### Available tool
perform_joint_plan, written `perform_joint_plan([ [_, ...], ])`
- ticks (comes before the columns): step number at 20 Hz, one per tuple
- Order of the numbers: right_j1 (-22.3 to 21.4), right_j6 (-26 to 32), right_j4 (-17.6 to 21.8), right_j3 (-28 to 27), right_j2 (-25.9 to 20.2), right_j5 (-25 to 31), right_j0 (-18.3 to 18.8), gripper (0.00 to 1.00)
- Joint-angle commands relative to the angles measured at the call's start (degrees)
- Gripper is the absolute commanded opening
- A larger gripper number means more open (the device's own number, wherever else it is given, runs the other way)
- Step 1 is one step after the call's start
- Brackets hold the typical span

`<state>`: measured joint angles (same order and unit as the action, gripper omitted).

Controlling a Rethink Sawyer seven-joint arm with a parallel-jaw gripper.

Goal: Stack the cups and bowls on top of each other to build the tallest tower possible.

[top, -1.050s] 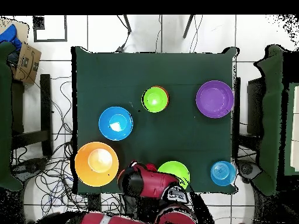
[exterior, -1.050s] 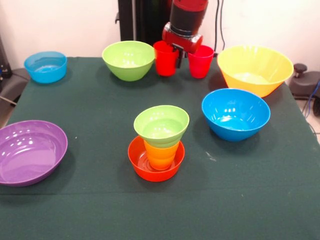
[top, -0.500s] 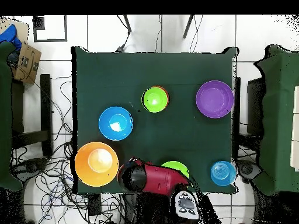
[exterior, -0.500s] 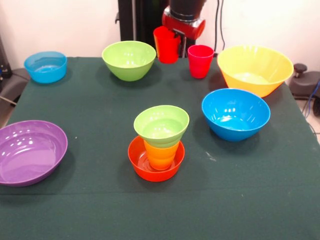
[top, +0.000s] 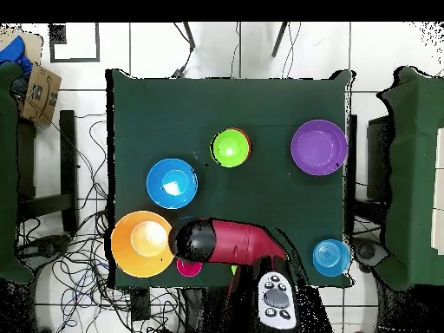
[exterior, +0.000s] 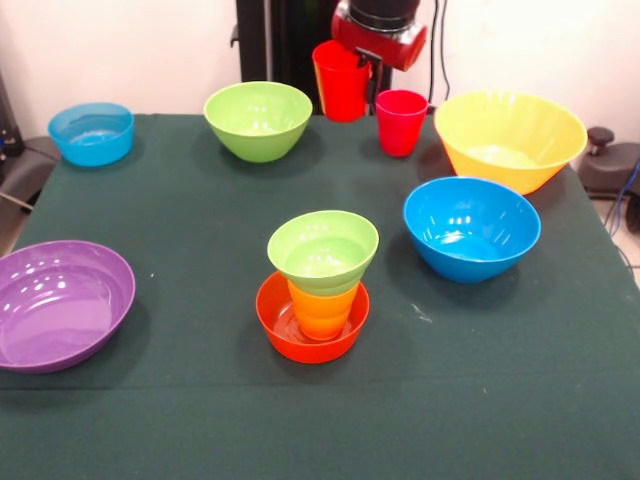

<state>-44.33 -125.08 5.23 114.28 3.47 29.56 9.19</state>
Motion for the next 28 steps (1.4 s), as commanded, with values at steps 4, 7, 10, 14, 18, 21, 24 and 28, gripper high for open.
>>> perform_joint_plan([
  [4,-1.1,5.6,3.5,-18.1,-5.7,17.7,-0.9,0.0],
  [7,-0.3,6.8,3.7,-22.7,-6.7,22.2,-0.1,0.0],
  [10,0.7,7.6,3.9,-26.7,-7.2,25.9,0.3,0.0],
  [14,2.8,8.0,5.2,-31.7,-7.4,27.5,0.7,0.0],
  [18,5.6,7.6,5.8,-33.8,-7.7,25.6,0.9,0.0],
  [21,6.6,7.9,5.9,-34.4,-8.0,25.1,0.9,0.0],
  [24,6.9,7.8,6.0,-33.8,-7.9,23.7,1.0,0.0],
  [28,7.7,8.5,6.1,-33.3,-7.9,22.4,1.7,0.0],
])
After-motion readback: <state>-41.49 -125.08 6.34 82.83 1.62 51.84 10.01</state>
